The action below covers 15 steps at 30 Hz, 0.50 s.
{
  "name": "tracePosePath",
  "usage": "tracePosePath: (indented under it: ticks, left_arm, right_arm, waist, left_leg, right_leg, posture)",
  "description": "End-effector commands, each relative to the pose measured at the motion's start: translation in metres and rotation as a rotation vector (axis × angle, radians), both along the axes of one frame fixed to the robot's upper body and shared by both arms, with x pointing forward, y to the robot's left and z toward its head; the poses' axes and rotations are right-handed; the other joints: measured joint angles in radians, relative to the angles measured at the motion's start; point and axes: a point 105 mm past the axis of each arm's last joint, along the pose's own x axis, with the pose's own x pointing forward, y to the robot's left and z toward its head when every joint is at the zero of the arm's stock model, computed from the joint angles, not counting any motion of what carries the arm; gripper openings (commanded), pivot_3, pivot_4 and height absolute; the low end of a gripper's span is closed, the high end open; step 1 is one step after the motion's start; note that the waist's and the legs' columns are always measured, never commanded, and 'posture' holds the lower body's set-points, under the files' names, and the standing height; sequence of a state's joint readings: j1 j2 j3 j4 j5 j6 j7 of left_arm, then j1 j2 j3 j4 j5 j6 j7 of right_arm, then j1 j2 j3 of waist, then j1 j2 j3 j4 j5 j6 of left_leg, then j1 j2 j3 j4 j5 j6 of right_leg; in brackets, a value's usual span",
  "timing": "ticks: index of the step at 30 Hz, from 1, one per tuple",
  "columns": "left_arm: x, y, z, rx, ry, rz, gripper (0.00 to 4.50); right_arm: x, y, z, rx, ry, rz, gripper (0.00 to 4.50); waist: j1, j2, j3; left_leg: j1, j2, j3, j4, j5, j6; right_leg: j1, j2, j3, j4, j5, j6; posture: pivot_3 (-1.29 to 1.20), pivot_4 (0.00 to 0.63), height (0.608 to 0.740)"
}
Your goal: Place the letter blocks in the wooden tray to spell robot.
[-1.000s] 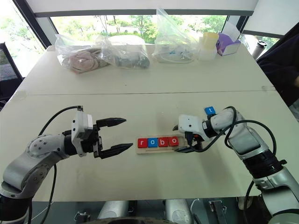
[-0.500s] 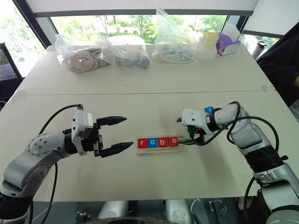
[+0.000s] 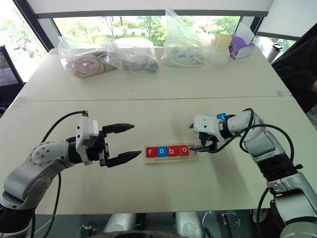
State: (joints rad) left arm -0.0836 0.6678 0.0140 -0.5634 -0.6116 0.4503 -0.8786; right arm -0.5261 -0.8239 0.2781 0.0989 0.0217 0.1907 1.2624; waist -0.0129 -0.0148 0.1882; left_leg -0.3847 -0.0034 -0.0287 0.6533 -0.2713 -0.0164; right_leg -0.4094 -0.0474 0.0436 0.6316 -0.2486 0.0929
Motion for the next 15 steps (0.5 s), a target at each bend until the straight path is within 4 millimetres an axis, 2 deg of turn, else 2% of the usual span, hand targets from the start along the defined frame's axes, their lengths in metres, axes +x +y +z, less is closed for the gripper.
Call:
tracePosePath:
  ticks: [1, 15]
  left_arm:
    - [-0.003, -0.003, 0.007, -0.007, -0.032, -0.018, 4.5]
    - [-0.001, -0.004, 0.008, -0.012, -0.035, -0.013, 4.5]
  right_arm:
    - [0.0, 0.004, 0.011, 0.016, -0.033, 0.019, 4.44]
    - [-0.009, 0.022, 0.01, 0.054, -0.012, 0.057, 4.44]
  waist:
    - [0.0, 0.0, 0.0]
    - [0.0, 0.0, 0.0]
  left_leg:
    - [0.0, 0.0, 0.0, 0.0, 0.0, 0.0]
    - [0.0, 0.0, 0.0, 0.0, 0.0, 0.0]
  right_leg:
    - [0.0, 0.0, 0.0, 0.0, 0.0, 0.0]
    - [0.0, 0.0, 0.0, 0.0, 0.0, 0.0]
  posture:
    - [0.0, 0.15, 0.74]
    - [0.0, 0.15, 0.74]
